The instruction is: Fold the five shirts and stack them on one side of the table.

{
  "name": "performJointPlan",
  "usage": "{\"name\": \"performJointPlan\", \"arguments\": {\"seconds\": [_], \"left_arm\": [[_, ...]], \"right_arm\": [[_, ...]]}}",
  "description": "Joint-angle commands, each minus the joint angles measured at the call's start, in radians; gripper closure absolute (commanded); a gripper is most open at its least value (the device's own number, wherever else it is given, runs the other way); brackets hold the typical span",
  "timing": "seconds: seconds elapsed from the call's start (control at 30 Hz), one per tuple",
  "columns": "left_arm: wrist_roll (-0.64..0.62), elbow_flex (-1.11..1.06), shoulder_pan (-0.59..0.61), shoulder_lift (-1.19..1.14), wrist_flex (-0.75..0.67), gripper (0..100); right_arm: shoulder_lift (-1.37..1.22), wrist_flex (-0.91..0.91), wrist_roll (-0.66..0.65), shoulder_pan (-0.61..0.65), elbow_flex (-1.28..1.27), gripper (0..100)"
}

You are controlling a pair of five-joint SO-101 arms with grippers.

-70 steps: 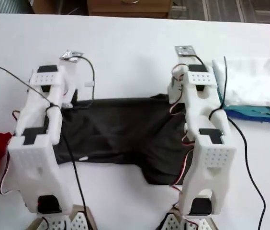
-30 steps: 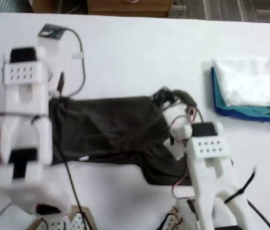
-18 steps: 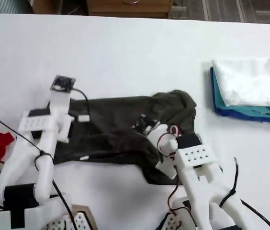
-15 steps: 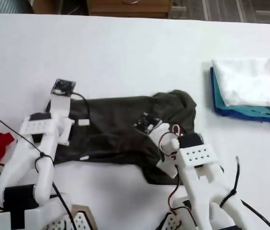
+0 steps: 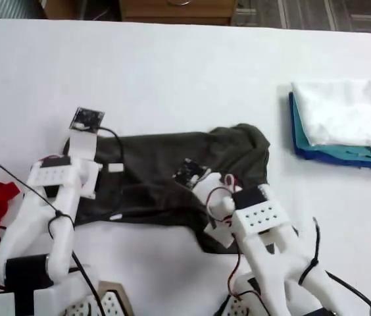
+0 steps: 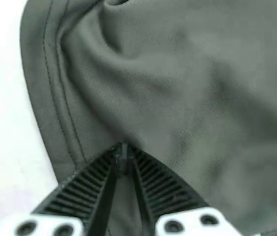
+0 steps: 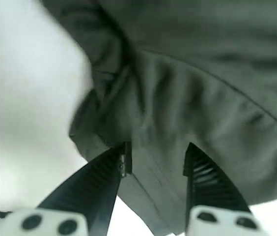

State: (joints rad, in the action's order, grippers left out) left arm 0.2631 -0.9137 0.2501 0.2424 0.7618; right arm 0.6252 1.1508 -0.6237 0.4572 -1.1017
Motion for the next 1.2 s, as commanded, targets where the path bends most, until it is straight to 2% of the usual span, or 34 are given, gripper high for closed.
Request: {"name": "performJointPlan", "arguments": {"seconds": [0.0,0.23,0.6,0.77,0.93,1.17], "left_arm": [[0.003,0.001,0.003,0.035,-0.014,97],[0.005,0.062,0.003,-0.049,0.012,97],[0.003,0.180,0.003,-0.173,0.097,97],[0.003,0.180,0.003,-0.175,0.097,97],[0.003,0.180,0.003,-0.175,0.097,97],[0.005,0.180,0.003,-0.175,0.097,97]], "right_arm": [[0.018,-0.036,0.015,0.024,-0.026,81.9],[0.018,-0.176,0.009,-0.031,-0.138,83.1],[0.021,-0.101,0.008,-0.030,-0.060,84.4],[0.028,-0.117,-0.048,-0.033,-0.055,98.7],[0.030,-0.107,-0.066,-0.084,-0.023,97.8],[0.030,0.058,-0.071,-0.127,0.150,97.8]]}}
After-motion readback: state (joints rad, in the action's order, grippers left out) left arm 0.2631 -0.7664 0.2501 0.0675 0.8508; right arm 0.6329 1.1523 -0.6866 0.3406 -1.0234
